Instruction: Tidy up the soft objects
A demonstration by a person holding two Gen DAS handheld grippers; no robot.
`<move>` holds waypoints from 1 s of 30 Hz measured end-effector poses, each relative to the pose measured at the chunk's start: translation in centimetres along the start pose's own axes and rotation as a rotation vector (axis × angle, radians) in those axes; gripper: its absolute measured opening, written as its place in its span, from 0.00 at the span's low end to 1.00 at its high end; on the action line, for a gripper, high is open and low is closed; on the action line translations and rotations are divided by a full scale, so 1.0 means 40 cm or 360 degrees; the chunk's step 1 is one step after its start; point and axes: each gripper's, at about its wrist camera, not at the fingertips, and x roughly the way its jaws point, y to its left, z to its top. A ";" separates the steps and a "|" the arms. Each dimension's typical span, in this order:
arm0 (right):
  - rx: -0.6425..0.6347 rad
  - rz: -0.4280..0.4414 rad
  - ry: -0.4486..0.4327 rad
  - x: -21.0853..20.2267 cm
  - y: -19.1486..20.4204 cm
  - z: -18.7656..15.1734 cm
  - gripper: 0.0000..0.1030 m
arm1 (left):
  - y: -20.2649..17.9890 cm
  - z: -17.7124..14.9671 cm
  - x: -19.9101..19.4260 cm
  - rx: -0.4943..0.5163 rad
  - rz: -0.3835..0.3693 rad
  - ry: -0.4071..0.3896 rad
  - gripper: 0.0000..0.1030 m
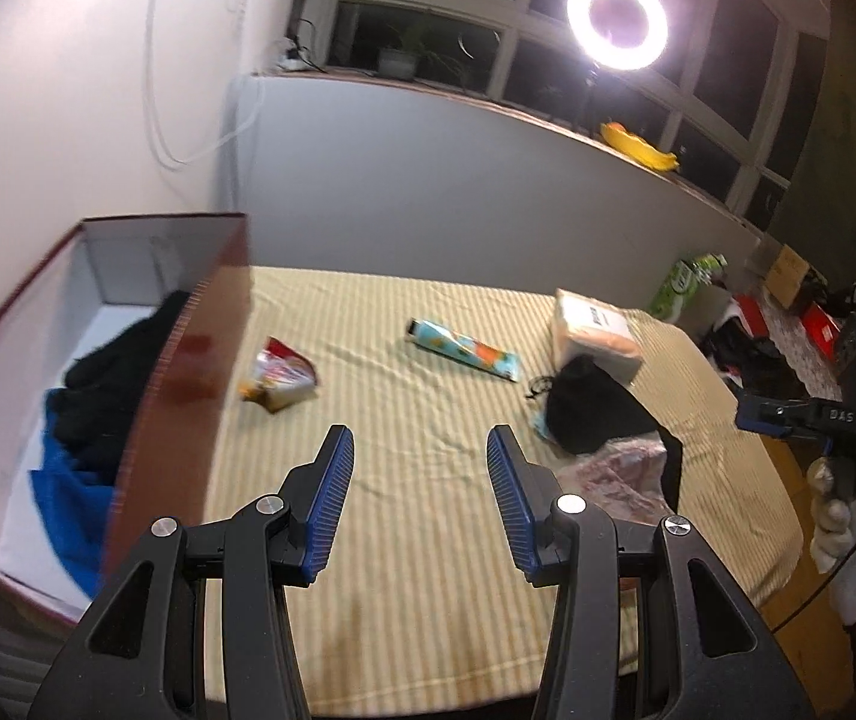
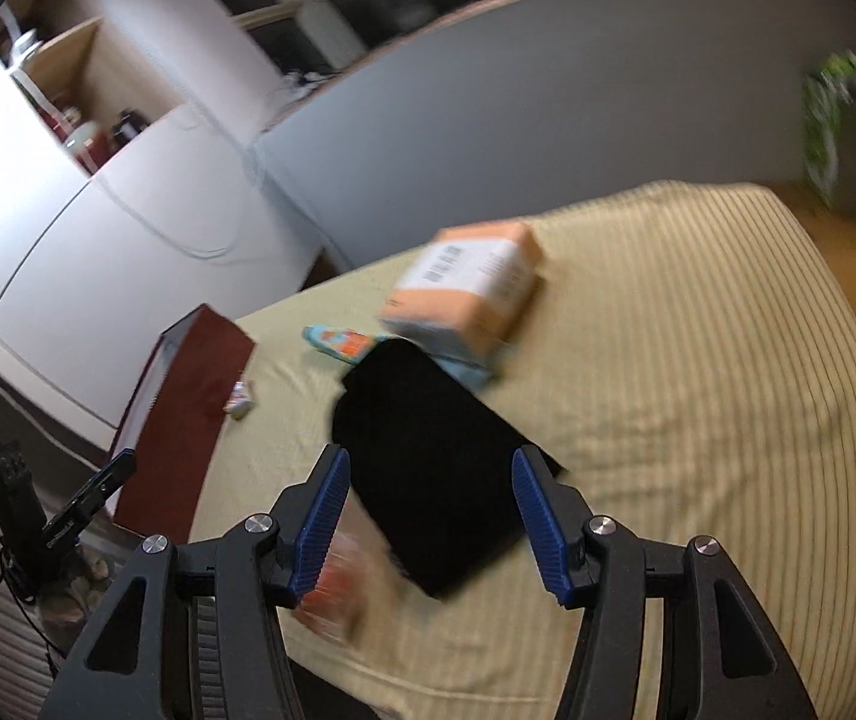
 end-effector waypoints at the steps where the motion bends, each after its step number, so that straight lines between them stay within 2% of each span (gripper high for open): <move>1: 0.0019 -0.0012 0.0009 0.006 -0.022 -0.004 0.50 | -0.008 -0.002 0.007 0.0009 -0.0008 0.0008 0.44; 4: 0.0025 -0.0042 0.0021 0.019 -0.049 -0.012 0.43 | -0.038 -0.007 0.031 0.0043 -0.0026 0.0038 0.44; 10: -0.0013 -0.0030 0.0021 0.027 -0.061 -0.003 0.41 | -0.095 0.001 0.069 0.0103 -0.0059 0.0078 0.44; 15: -0.0052 -0.0022 0.0004 0.035 -0.063 0.026 0.37 | -0.143 0.039 0.119 0.0145 -0.0102 0.0120 0.44; 22: -0.0048 0.0003 -0.0006 0.059 -0.083 0.071 0.28 | -0.190 0.153 0.240 0.0112 -0.0210 0.0249 0.41; 24: -0.0033 0.0005 -0.0008 0.063 -0.097 0.076 0.28 | -0.200 0.192 0.281 0.0103 -0.0189 0.0285 0.36; 27: -0.0011 0.0005 -0.0004 0.067 -0.115 0.084 0.28 | -0.224 0.238 0.343 0.0129 -0.0158 0.0345 0.33; 30: 0.0015 0.0008 -0.0009 0.070 -0.138 0.098 0.28 | -0.234 0.266 0.429 0.0111 -0.0149 0.0476 0.28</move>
